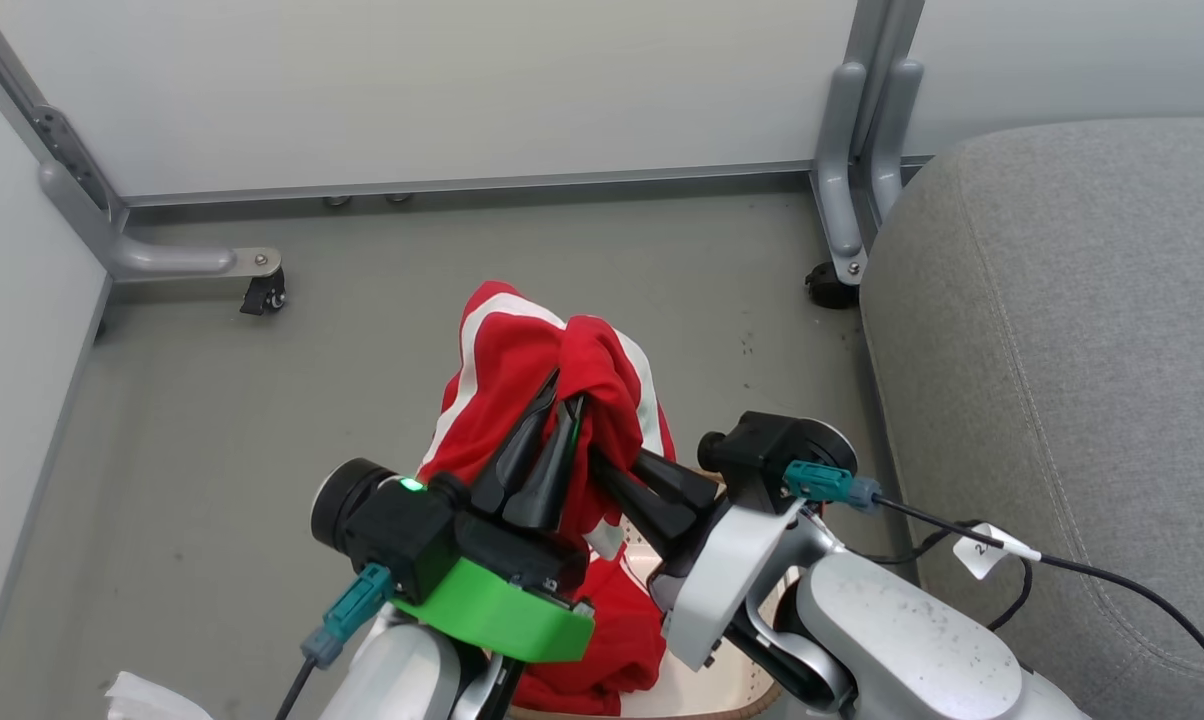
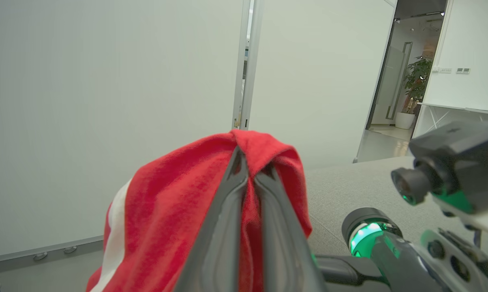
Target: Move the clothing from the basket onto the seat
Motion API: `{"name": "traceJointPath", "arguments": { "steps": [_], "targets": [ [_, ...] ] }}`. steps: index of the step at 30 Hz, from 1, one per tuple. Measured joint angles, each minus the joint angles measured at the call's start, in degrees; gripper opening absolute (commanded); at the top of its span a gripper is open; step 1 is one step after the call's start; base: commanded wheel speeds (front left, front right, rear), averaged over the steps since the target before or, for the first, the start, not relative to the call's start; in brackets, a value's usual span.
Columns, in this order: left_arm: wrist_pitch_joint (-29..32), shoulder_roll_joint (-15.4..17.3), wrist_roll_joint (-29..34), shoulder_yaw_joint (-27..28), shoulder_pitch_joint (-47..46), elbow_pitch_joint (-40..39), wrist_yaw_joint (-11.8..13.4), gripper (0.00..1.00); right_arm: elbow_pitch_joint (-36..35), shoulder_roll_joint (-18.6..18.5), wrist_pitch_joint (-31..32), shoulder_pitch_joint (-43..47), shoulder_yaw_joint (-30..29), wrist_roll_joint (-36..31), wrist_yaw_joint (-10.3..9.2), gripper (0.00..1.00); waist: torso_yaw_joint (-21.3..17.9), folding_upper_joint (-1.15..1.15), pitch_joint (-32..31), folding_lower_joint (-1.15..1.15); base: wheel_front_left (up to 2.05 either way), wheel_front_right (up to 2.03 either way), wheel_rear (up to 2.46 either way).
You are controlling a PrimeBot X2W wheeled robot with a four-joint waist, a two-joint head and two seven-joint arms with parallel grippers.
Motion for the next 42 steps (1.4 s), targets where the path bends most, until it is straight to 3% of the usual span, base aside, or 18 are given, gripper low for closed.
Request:
{"name": "traceJointPath", "arguments": {
  "steps": [9, 10, 11, 27, 42],
  "targets": [
    [0.77, 0.53, -0.02, -0.92, 0.01, 0.58, 0.1, 0.0, 0.55, -0.66, -0.96, -0.03, -0.15, 0.81, 0.0, 0.0, 0.01, 0.0, -0.09, 0.0, 0.0, 0.0, 0.0],
    [1.33, 0.58, -0.04, -1.24, 0.01, 0.7, 0.1, 0.4, 0.57, -0.68, -0.96, -0.03, -0.25, 0.81, 0.0, 0.0, 0.04, 0.0, -0.11, 0.0, 0.0, 0.0, 0.0],
    [1.48, 0.64, -0.07, -1.34, 0.0, 0.71, 0.11, 1.0, 0.58, -0.68, -0.97, -0.03, -0.33, 0.81, 0.0, 0.0, 0.09, 0.0, -0.12, 0.0, 0.0, 0.0, 0.0],
    [7.84, 7.25, 2.81, -5.98, 3.98, -3.35, 0.14, 1.0, 3.37, -1.56, -2.99, -0.88, -4.52, 0.99, 0.0, 0.0, 2.38, 0.0, -0.18, 0.0, 0.0, 0.0, 0.0],
    [7.53, 8.71, 3.26, -6.98, 6.5, -1.1, 1.3, 1.0, 5.93, -1.71, -4.48, -0.85, -7.24, 0.56, 0.0, 0.0, 2.21, 0.0, 0.65, 0.0, 0.0, 0.0, 0.0]
  ]
}}
